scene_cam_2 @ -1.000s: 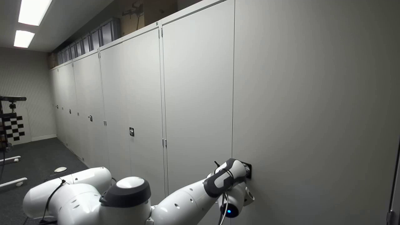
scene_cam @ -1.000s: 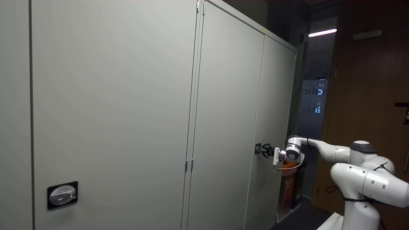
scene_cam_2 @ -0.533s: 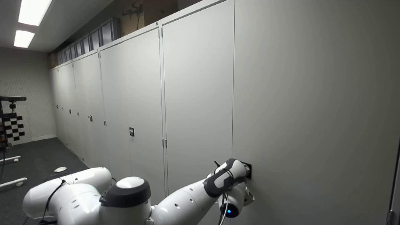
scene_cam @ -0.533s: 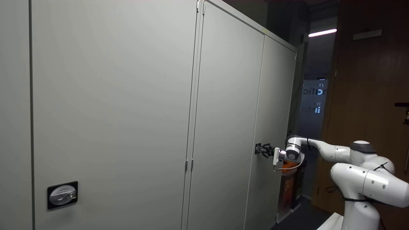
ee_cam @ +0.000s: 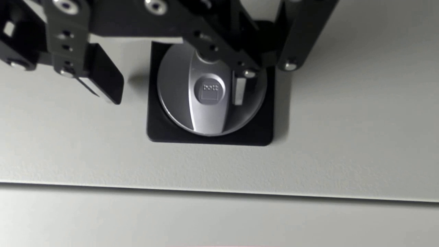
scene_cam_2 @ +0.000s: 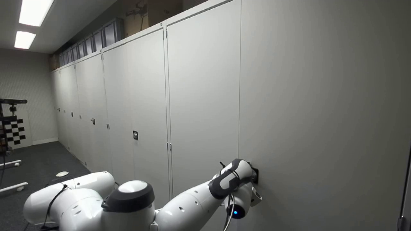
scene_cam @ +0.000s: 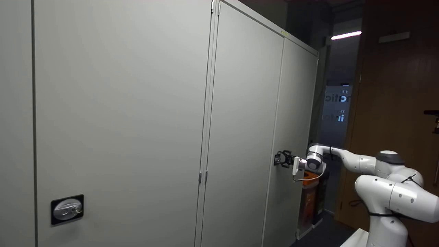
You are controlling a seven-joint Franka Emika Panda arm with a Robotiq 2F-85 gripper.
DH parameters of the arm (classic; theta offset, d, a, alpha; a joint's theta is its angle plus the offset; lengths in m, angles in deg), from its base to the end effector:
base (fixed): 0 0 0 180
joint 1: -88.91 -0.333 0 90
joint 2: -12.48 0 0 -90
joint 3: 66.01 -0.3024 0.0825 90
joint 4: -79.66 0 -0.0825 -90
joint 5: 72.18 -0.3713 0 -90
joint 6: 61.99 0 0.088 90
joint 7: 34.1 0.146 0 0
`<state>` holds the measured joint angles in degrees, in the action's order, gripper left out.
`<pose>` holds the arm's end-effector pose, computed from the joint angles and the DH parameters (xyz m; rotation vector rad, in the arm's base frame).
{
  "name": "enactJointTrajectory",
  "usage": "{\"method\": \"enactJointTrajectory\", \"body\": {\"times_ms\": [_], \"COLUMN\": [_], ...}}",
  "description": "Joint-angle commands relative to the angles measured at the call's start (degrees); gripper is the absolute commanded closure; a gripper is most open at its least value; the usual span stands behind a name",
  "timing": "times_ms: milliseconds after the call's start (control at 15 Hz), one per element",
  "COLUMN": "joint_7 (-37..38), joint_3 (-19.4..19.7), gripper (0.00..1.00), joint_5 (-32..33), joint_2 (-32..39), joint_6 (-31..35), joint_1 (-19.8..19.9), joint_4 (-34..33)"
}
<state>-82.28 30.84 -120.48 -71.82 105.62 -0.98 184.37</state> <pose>0.6181 -0.2933 0.2462 -1.3917 0.8709 -0.9571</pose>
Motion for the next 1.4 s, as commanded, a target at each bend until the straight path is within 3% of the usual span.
{"method": "enactJointTrajectory", "body": {"times_ms": [0,467,1133,1333], "joint_7": [-2.6,-1.2,-3.1,-1.5], "joint_3": [-3.1,-6.0,-11.2,-9.5], "gripper": [0.00,0.00,0.00,0.00], "joint_5": [-1.7,-1.2,1.4,3.6], "joint_2": [0.0,1.3,0.1,4.3], "joint_6": [3.2,17.6,32.9,30.7], "joint_1": [0.7,2.1,6.9,9.0], "joint_4": [2.0,8.8,22.2,22.7]}}
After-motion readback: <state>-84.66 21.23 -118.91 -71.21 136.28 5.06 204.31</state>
